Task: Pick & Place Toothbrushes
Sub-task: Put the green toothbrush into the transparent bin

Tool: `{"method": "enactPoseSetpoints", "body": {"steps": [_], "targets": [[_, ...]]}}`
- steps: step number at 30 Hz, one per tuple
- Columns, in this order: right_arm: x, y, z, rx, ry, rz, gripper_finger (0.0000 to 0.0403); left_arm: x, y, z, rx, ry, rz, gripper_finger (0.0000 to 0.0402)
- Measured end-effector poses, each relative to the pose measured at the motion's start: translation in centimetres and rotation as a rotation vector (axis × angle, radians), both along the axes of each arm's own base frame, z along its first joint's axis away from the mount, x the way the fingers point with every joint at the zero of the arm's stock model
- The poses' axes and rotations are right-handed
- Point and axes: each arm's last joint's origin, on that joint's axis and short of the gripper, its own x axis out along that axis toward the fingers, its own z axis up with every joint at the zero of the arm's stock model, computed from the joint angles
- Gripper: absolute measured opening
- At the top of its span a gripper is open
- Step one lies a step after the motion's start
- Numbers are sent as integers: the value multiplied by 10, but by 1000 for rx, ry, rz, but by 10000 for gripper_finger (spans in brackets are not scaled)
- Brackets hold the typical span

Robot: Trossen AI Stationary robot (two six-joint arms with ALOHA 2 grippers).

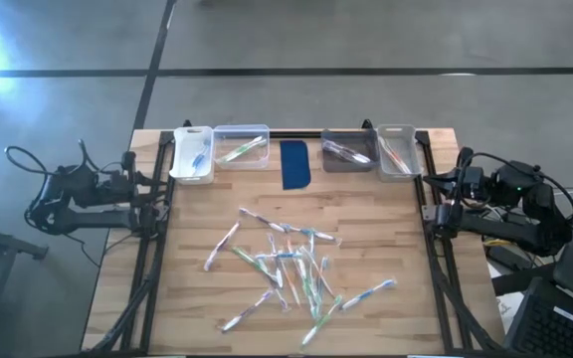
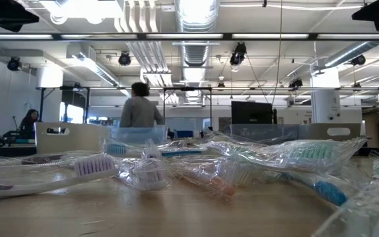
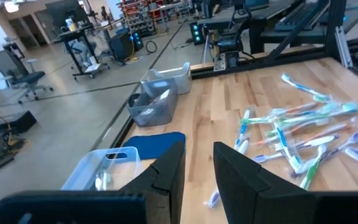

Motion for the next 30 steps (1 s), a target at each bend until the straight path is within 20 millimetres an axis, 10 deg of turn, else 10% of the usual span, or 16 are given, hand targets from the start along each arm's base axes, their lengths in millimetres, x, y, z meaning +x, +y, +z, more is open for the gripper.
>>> {"method": "enactPoseSetpoints", "body": {"steps": [5,18,30], "targets": [[0,0,0,0,0,0,8,3,0,8,-23,-98,5,90],[0,0,0,0,0,0,8,17,3,78,-328,-1025,51,90],[0,0,0,0,0,0,8,112,-7,75,-238,-482,-219,90]]}}
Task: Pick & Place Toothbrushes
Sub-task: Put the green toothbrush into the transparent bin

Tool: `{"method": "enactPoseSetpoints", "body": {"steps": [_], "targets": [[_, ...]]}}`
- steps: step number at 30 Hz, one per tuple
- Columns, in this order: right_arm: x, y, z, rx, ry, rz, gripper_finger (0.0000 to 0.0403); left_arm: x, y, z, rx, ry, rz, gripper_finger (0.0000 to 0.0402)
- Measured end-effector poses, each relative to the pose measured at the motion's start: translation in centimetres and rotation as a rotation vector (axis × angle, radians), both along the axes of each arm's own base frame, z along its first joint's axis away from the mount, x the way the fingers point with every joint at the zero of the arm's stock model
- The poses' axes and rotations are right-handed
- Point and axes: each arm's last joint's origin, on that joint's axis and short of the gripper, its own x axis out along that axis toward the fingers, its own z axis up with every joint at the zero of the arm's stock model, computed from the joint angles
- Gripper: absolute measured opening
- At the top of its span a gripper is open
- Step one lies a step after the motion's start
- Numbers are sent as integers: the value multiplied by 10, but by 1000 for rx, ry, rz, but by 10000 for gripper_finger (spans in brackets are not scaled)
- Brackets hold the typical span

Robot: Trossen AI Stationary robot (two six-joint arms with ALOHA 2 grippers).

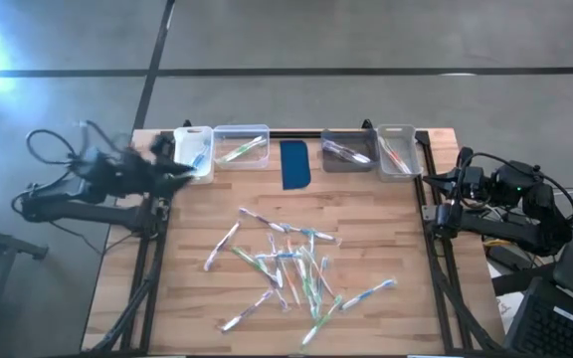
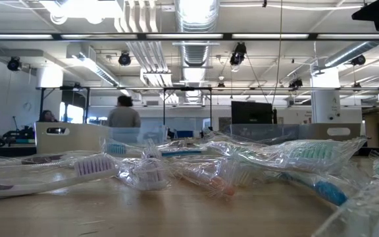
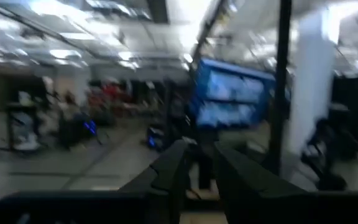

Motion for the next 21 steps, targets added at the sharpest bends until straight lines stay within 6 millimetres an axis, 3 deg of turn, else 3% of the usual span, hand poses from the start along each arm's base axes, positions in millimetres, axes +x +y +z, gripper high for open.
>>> {"method": "enactPoseSetpoints", "body": {"steps": [6,15,21], "targets": [[0,0,0,0,0,0,8,29,-4,-14,13,273,-153,90],[0,0,0,0,0,0,8,59,-6,-66,41,785,-226,90],[0,0,0,0,0,0,8,76,-9,-91,128,975,-275,115]]}}
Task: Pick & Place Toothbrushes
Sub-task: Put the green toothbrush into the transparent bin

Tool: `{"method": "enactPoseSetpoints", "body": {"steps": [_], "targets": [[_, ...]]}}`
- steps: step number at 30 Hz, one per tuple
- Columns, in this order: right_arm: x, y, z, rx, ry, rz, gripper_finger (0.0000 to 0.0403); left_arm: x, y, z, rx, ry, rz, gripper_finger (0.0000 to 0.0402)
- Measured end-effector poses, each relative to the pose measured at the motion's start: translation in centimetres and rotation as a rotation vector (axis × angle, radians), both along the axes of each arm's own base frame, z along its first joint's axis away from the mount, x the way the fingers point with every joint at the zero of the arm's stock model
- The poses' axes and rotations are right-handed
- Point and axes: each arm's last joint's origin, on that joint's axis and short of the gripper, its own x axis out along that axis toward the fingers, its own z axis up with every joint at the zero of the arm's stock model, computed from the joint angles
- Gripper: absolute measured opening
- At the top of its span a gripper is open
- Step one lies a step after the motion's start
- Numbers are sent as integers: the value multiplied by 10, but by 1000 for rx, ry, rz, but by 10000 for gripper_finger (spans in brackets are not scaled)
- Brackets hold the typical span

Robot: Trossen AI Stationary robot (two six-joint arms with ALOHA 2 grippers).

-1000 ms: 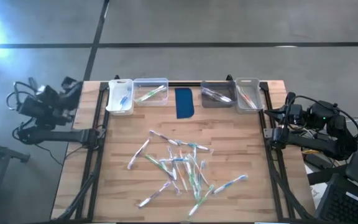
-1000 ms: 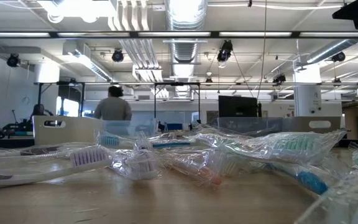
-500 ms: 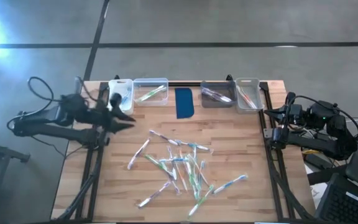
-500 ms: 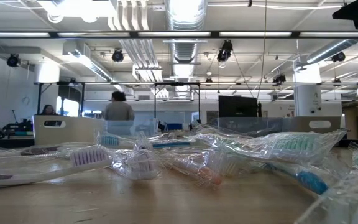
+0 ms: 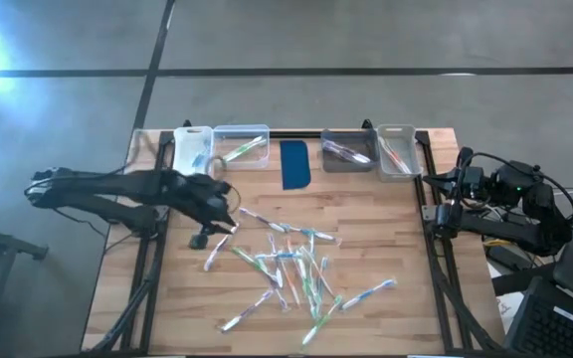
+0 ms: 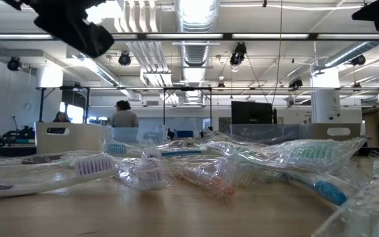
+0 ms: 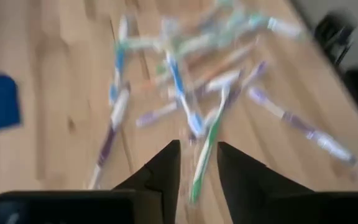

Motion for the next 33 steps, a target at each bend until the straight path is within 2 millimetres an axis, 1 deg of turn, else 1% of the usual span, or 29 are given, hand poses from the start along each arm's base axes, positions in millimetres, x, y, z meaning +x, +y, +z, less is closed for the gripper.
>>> {"method": "enactPoseSetpoints", "body": {"steps": [5,9,18,23,27,33], "targets": [[0,0,0,0,0,0,8,14,-5,-14,34,65,-63,145],[0,0,0,0,0,0,8,24,-8,-28,24,140,-78,153],[0,0,0,0,0,0,8,44,-28,-56,39,248,-209,146],[0,0,0,0,0,0,8,58,-36,-71,41,250,-232,140],[0,0,0,0,0,0,8,69,-39,-83,35,262,-226,140],[0,0,0,0,0,0,8,81,-40,-103,36,304,-225,140]]}}
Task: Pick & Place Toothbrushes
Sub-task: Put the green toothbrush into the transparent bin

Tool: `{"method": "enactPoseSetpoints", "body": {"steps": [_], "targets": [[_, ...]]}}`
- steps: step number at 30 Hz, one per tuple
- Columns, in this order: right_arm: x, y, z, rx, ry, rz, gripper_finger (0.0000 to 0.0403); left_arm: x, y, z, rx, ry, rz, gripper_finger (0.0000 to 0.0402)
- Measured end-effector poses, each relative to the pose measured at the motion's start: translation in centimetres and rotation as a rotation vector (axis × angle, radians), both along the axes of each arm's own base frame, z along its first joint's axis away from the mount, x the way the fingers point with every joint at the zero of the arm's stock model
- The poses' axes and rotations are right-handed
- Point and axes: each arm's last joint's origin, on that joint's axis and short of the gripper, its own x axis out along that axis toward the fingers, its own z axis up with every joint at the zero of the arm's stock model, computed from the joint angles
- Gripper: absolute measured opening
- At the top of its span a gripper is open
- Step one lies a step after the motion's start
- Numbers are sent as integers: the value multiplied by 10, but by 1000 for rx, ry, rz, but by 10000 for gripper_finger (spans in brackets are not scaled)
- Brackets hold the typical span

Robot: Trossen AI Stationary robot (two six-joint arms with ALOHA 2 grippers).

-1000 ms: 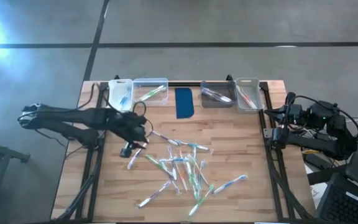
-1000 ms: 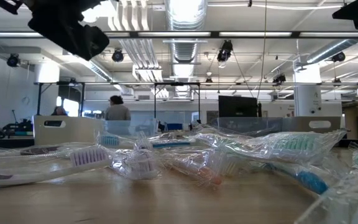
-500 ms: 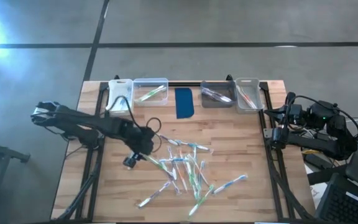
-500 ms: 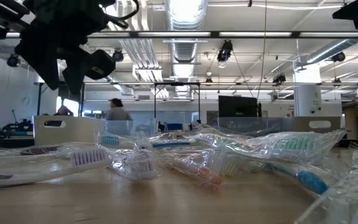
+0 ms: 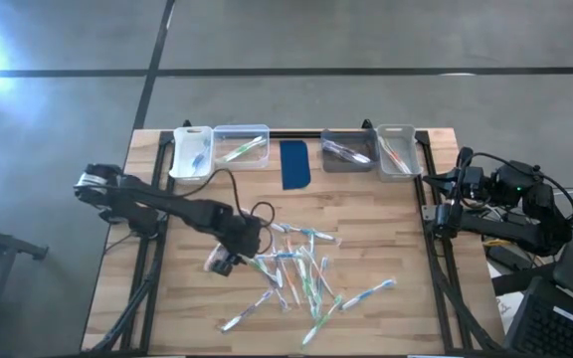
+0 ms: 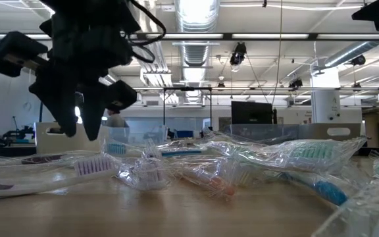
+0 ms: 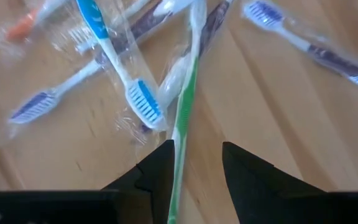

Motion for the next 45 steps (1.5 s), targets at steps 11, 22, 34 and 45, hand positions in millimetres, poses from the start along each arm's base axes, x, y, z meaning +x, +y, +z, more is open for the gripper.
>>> {"method": "enactPoseSetpoints", "body": {"steps": [11,22,34,45], "targets": [[0,0,0,0,0,0,8,15,-2,-34,29,58,10,140],[0,0,0,0,-1,0,8,21,-3,-41,84,38,29,122],[0,0,0,0,-1,0,8,20,-3,-42,87,43,30,44],[0,0,0,0,-1,0,8,7,-1,-30,95,90,7,48]]}}
